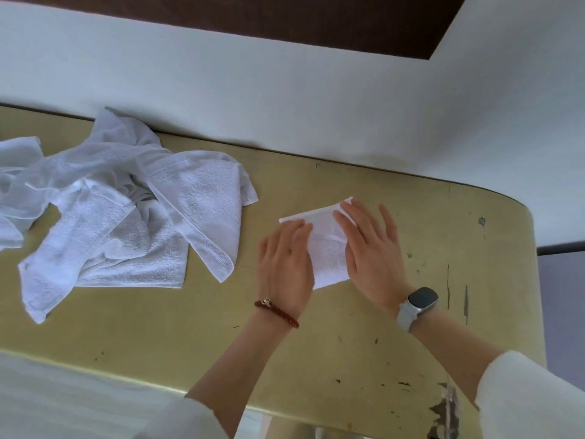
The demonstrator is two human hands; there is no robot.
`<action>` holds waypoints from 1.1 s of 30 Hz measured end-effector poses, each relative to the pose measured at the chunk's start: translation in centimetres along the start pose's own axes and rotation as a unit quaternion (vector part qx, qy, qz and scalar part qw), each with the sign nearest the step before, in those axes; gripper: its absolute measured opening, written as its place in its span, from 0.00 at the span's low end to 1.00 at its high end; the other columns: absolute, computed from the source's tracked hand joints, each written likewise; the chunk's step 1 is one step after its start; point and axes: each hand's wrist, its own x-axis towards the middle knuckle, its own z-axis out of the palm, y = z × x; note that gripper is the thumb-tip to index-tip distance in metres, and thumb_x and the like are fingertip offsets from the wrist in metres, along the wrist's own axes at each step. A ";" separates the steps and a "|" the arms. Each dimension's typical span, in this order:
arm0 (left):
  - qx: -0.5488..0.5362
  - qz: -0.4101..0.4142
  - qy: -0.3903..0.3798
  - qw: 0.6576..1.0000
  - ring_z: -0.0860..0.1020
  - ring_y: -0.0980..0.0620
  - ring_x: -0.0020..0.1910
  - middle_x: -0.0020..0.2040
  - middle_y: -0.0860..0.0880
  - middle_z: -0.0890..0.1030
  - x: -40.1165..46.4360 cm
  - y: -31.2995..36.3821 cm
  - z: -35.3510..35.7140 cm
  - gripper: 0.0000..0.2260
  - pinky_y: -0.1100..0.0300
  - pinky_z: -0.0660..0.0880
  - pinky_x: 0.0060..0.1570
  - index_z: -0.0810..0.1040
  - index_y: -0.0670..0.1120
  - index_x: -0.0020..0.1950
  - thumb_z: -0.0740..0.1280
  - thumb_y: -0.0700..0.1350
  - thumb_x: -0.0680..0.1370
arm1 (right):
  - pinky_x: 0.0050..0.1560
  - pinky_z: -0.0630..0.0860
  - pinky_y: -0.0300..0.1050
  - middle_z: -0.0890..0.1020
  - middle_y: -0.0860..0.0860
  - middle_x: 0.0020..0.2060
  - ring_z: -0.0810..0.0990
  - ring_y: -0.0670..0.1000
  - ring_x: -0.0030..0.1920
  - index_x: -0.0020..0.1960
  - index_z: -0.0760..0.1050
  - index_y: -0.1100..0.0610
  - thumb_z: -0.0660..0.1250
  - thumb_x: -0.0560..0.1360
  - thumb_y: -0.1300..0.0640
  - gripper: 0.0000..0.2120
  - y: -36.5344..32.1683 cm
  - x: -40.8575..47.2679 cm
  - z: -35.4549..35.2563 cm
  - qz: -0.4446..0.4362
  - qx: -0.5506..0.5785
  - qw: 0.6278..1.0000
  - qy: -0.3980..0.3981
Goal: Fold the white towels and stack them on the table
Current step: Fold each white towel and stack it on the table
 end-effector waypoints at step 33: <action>-0.126 -0.528 -0.152 0.826 0.60 0.51 0.25 0.26 0.51 0.62 3.4 1.5 -1.2 0.17 0.63 0.56 0.26 0.59 0.48 0.26 0.61 0.36 0.71 | 0.45 0.67 0.47 0.74 0.56 0.45 0.72 0.58 0.49 0.45 0.72 0.61 0.58 0.74 0.60 0.06 -0.3 3.8 -1.7 0.388 0.101 0.874 -0.275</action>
